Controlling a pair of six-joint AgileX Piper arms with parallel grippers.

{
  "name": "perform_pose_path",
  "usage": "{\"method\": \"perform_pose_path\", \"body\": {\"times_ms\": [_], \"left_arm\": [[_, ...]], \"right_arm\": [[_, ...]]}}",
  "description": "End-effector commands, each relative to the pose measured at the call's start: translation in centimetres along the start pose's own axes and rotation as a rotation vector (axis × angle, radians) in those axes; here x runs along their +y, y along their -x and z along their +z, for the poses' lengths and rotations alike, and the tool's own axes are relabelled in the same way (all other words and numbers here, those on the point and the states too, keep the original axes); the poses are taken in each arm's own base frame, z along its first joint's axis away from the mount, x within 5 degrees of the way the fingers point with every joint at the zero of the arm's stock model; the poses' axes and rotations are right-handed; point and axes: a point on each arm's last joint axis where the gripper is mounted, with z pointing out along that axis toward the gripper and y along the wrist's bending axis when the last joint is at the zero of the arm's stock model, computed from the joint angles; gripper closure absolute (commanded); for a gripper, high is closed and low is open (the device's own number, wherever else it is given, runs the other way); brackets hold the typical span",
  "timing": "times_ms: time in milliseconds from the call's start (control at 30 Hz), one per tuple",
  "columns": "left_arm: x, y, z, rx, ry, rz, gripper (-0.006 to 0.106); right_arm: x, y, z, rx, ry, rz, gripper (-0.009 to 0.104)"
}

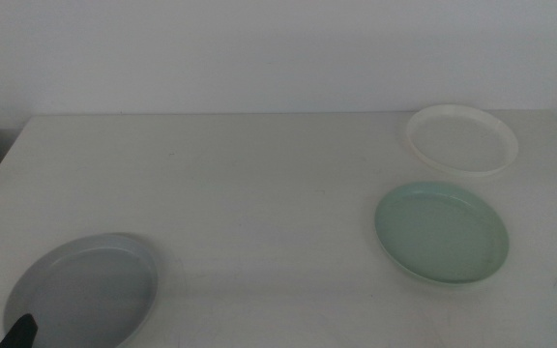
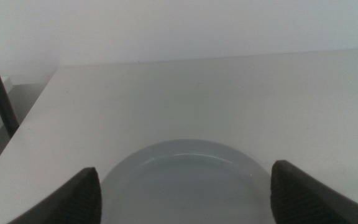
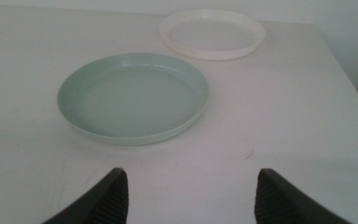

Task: Stack the three bowls on top of each other.

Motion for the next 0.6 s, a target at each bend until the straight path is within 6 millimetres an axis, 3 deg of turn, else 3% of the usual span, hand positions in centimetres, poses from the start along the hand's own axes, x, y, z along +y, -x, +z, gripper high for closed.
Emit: {"method": "perform_pose_path", "body": {"times_ms": [0,300,567], "left_arm": [[-0.1,0.9,-0.2,-0.091,-0.011,-0.021,-0.004],[-0.1,0.9,-0.2,-0.091,-0.011,-0.021,-0.004],[-0.1,0.9,-0.2,-0.091,-0.011,-0.021,-0.004]], "right_arm": [[-0.1,2.1,-0.7,-0.098,-0.013,-0.013,0.043],[-0.1,9.3,-2.7,-0.062,-0.018,-0.034,0.043],[-0.2,17.3,-1.4,0.075,-0.019,-0.044,0.043]]}}
